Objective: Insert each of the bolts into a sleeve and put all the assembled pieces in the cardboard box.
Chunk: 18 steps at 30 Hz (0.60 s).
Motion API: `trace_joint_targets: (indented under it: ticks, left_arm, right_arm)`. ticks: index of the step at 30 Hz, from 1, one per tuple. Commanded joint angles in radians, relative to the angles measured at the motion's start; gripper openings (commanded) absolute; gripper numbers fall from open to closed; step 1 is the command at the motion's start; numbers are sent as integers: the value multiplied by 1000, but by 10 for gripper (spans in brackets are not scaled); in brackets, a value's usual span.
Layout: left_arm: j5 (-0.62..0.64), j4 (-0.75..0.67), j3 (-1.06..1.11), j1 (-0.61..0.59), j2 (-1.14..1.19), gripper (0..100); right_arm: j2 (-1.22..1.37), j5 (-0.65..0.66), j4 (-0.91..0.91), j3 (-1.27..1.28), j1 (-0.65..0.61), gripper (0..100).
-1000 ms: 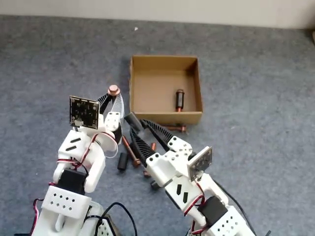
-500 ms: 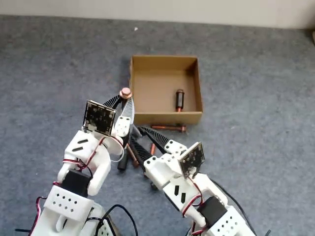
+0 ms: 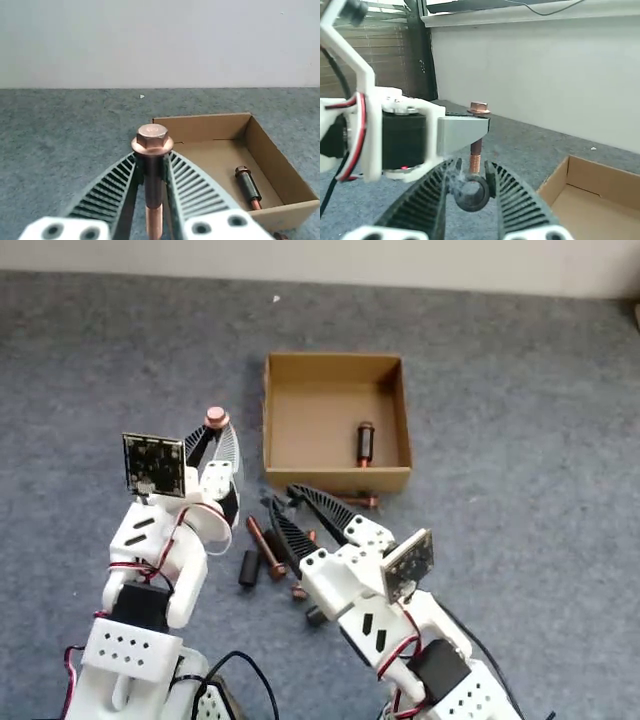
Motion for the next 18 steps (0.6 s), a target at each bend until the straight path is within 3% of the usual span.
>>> trace_joint_targets:
  ticks: [1, 10, 18]
  left_arm:
    - [12, -28, -61, -12, -16, 5]
    - [9, -26, -58, -10, -15, 5]
    - [11, -26, -59, -21, -15, 5]
  right_arm:
    - [-13, -9, -31, -91, 16, 4]
    - [-4, -9, -31, -163, 16, 4]
    - [-2, -9, 44, 62, 122, 4]
